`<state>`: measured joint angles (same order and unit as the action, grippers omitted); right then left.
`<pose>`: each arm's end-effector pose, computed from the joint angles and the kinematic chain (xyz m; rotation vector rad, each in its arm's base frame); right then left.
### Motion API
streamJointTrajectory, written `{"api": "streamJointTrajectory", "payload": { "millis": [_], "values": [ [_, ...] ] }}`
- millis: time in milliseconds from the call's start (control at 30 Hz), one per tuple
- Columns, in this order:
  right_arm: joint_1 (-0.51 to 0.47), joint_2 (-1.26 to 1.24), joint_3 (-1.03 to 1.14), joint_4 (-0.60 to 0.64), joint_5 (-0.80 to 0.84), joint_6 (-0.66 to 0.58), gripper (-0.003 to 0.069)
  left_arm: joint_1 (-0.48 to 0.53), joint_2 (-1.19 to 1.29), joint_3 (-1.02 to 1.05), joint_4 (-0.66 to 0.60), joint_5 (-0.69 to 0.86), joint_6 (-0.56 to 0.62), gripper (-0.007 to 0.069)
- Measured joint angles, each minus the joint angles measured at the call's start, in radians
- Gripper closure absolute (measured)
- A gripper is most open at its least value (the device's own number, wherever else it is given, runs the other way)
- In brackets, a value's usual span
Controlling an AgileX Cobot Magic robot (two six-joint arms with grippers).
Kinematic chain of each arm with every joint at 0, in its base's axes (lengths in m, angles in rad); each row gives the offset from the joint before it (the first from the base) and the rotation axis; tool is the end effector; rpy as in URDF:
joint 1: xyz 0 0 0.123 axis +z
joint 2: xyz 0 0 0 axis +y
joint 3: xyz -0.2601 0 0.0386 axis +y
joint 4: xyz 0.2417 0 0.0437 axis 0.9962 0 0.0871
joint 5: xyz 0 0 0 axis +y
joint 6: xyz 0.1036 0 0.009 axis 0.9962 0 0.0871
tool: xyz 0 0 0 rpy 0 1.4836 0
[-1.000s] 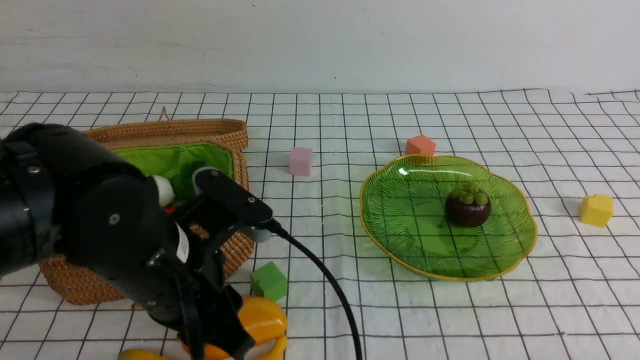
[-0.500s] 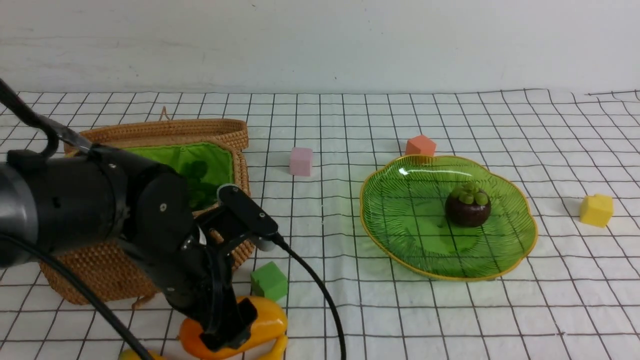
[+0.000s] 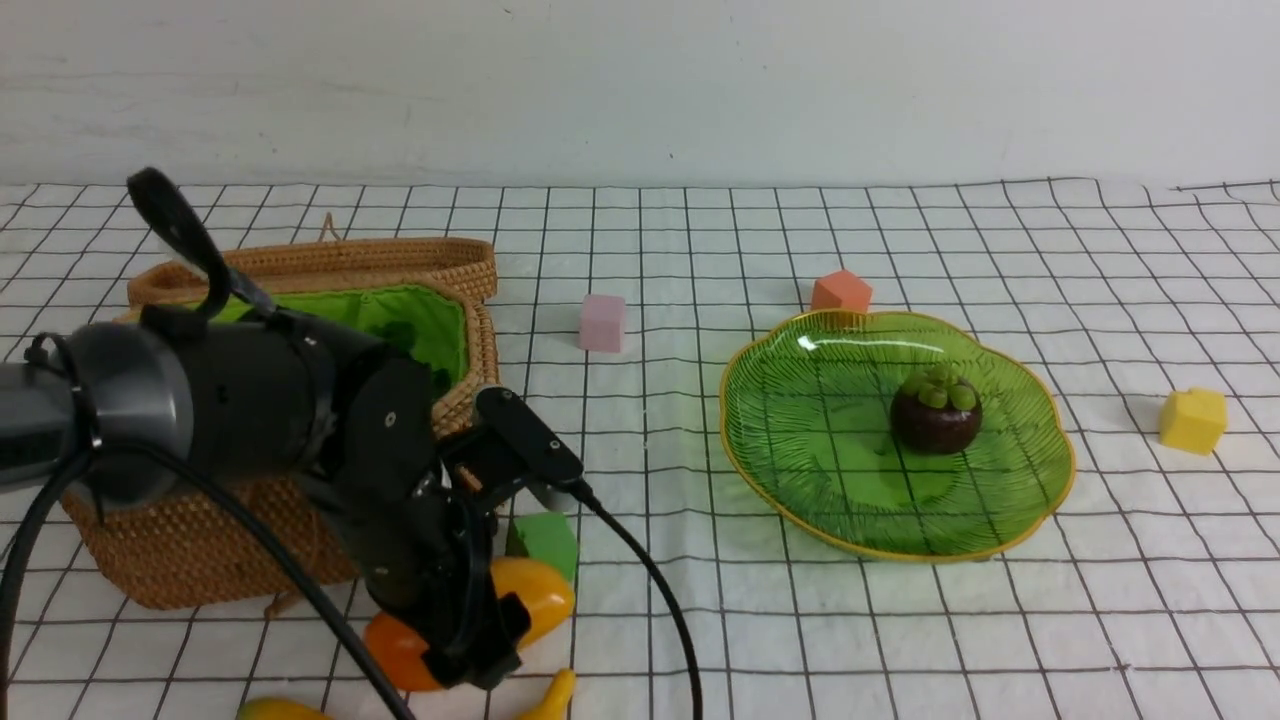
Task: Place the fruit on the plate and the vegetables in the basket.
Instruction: Grab the mango with your left arm and place it on the right plate
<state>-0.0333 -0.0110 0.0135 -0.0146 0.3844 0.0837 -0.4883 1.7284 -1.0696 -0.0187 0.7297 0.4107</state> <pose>0.0806 -0.0033 0.1711 0.1005 1.8678 0.0203 0.2859 -0.1534 0.1602 1.2323 2.5949 -0.0357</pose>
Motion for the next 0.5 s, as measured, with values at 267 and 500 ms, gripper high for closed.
{"api": "streamJointTrajectory", "payload": {
  "millis": [267, 500],
  "values": [
    [0.000, 0.000, 0.000, 0.000, 0.000, 0.000, 0.0514, 0.000, 0.002, -0.244, -0.097, 0.310, 0.094, 0.0044],
    [0.000, 0.000, 0.000, 0.000, 0.000, 0.000, 0.0503, -0.059, 0.017, -0.424, -0.368, 0.220, 0.262, 0.0044]
  ]
}}
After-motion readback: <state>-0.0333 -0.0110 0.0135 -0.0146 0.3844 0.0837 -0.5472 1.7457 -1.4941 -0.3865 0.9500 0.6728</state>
